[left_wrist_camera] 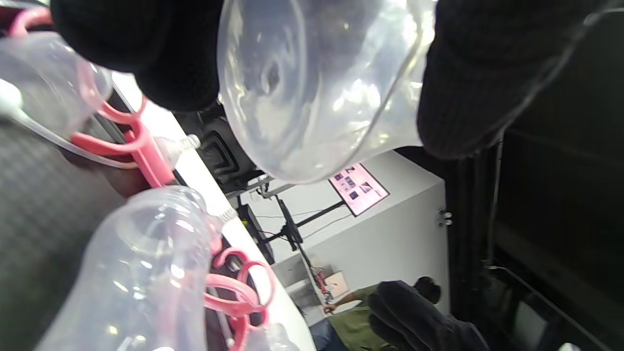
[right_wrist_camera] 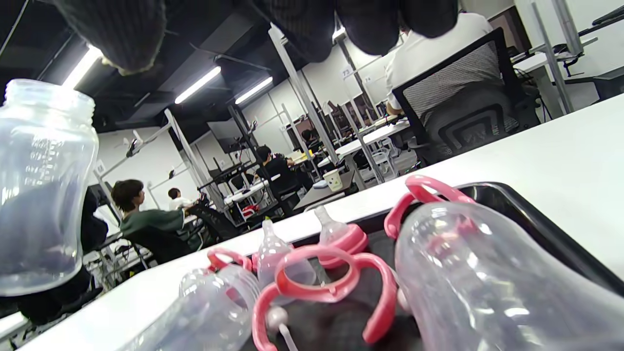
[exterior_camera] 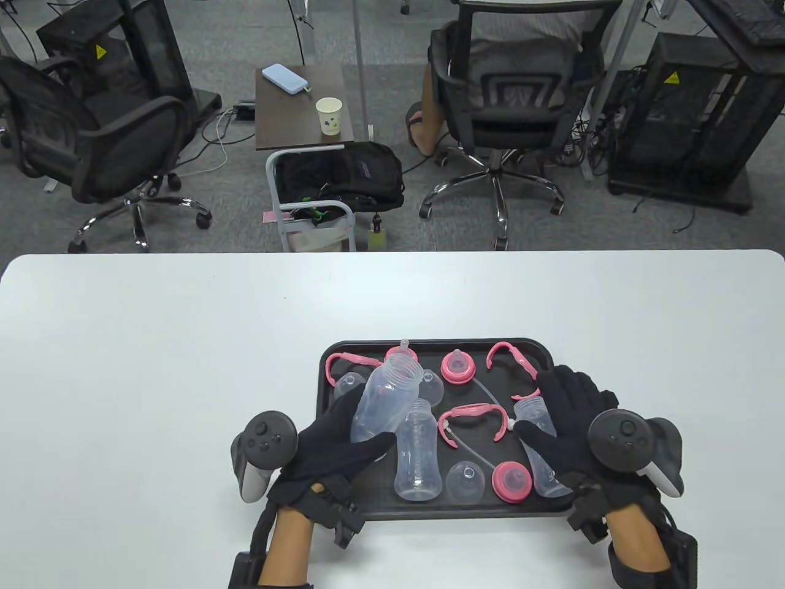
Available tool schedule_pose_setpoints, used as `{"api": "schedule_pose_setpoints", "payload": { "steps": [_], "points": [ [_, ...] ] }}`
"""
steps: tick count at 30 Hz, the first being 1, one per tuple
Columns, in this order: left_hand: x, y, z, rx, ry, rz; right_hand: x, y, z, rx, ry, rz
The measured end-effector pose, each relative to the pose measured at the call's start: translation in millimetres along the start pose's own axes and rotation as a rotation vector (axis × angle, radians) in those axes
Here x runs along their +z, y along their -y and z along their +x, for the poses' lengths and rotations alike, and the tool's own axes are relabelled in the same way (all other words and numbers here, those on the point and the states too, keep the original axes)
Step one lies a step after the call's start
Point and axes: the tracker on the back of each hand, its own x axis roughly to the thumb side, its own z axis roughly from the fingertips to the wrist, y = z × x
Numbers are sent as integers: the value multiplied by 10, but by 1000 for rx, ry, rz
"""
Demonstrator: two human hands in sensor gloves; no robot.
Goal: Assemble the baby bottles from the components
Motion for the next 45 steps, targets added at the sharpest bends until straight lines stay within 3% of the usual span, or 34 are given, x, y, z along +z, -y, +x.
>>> {"api": "schedule_pose_setpoints", "payload": {
  "steps": [5,8,10,15,18,23,34,45],
  "points": [
    [-6,-20,-27,36,6,-12,-279,152,108,16,-60,46],
    [-12,-41,-63,43,-8,-11,-596,259,206,119,-121,31],
    [-20,-57,-100,52,-18,-13,-844,260,245,186,-151,84],
    [-29,-109,-174,76,-44,-4,-1460,44,203,390,-268,229],
    [-36,-125,-176,79,-40,-6,-1690,-152,49,497,-341,303],
    [-41,-130,-170,58,-37,-11,-1827,-374,-206,558,-423,361],
    [-45,-140,-189,45,-53,-23,-1913,-661,-309,645,-418,365],
    [-46,-145,-191,43,-65,-30,-1927,-677,-319,693,-420,333]
  ]
}}
